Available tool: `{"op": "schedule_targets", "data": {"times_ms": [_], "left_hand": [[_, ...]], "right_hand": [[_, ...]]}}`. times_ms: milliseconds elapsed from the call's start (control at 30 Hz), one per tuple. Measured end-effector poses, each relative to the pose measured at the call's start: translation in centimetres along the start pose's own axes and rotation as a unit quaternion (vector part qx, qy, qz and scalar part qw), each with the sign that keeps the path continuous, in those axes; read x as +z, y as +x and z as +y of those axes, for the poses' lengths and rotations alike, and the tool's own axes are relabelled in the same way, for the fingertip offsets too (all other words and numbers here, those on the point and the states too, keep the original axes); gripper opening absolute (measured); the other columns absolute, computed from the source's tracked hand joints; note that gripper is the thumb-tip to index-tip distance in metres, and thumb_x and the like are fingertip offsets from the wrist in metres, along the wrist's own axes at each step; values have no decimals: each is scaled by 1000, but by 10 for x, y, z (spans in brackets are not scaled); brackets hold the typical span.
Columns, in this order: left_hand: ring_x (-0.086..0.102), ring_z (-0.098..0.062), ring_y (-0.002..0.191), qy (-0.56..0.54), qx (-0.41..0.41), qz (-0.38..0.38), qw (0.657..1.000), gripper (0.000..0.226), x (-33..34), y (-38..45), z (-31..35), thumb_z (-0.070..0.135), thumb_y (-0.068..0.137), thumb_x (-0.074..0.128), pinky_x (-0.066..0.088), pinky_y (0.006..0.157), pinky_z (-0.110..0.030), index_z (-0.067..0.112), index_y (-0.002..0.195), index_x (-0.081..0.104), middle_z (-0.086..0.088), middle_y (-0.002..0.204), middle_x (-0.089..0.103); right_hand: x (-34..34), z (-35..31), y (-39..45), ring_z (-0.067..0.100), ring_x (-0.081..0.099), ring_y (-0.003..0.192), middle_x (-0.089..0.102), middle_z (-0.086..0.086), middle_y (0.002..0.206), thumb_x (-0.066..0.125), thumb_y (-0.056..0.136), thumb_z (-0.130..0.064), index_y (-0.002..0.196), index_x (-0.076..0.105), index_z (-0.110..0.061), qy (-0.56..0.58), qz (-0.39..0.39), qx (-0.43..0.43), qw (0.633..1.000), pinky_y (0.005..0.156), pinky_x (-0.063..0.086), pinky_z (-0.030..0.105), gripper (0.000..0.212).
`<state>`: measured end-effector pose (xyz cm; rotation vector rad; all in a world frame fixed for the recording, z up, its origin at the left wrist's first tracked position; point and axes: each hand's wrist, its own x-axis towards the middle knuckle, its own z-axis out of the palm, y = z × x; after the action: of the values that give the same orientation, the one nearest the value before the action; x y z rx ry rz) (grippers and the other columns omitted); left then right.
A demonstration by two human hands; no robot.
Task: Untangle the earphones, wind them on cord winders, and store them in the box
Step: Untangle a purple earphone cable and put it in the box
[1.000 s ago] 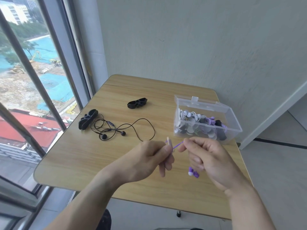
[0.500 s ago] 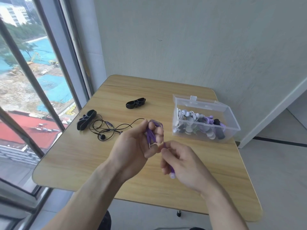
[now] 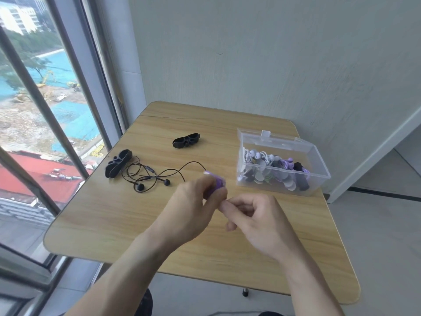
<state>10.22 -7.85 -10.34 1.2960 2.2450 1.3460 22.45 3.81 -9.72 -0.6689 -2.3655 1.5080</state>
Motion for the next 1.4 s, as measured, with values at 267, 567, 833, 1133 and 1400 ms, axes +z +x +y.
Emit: {"op": "schedule_targets", "data": {"times_ms": [267,567,833,1133,1400], "left_hand": [[40,-15,53,7,-71,-148,986,42,-3,-2,5,18,104,43,38,59,-33,19,62,42,10,51,47],[27,-16,46,-194,-182,-84,960,62,1,2,16,46,102,42,27,48,-26,6,57,59,-2,48,38],[32,-22,52,-251,-260,-55,931,49,-6,5,14,23,96,49,22,51,-29,5,51,49,-5,44,37],[39,-23,37,-281,-295,70,911,48,-11,6,15,22,91,53,32,50,-30,8,46,53,-17,47,52],[24,-18,38,-269,-320,93,904,23,-5,11,14,1,78,46,25,47,-25,8,57,38,-8,42,32]], "right_hand": [[-9,7,-2,5,48,45,65,-11,63,63,96,-36,84,59,-25,-48,3,-15,999,50,35,14,17],[9,7,2,13,71,88,74,0,91,49,102,-43,102,68,-19,85,46,-83,992,80,55,28,31],[22,11,2,18,70,93,65,-3,105,53,103,-32,119,69,-22,26,4,-131,991,80,58,35,25],[36,4,0,7,69,78,66,-5,92,59,100,-24,102,70,-13,0,60,-173,983,67,53,19,16],[45,9,9,16,66,82,64,-4,89,58,98,-29,98,66,-18,-24,86,-162,983,71,52,30,14]]}}
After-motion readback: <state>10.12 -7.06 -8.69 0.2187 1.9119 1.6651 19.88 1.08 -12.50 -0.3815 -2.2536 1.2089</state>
